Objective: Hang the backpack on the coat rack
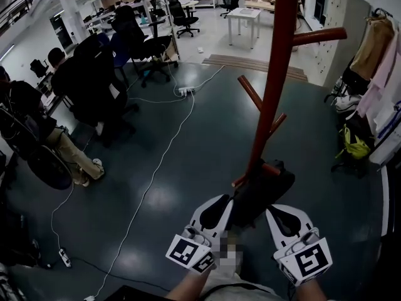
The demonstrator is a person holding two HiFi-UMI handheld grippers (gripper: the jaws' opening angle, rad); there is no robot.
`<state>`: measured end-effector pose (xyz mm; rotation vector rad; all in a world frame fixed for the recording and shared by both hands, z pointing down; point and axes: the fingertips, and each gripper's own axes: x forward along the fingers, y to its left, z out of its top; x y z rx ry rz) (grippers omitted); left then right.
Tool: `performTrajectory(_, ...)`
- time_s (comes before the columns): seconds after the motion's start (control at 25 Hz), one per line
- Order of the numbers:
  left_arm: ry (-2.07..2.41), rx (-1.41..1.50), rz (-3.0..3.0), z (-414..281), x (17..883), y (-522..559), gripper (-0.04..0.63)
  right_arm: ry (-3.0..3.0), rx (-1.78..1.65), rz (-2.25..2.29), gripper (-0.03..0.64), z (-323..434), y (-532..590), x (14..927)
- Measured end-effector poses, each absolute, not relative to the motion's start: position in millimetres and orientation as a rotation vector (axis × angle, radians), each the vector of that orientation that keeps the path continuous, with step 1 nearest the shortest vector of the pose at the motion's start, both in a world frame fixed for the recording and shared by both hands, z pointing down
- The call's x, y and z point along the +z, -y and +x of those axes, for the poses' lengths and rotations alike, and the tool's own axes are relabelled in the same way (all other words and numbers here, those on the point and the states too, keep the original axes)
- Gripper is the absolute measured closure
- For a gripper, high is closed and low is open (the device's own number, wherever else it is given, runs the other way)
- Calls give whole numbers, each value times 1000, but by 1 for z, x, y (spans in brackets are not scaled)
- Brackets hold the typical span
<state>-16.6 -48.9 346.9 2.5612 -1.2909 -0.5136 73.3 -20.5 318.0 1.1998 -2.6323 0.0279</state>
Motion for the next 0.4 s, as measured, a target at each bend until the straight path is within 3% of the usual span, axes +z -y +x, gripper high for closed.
performTrajectory(0.4, 1296, -509, 2580, -10, 338, 47, 534, 2671, 56, 1208, 604, 73, 21, 313)
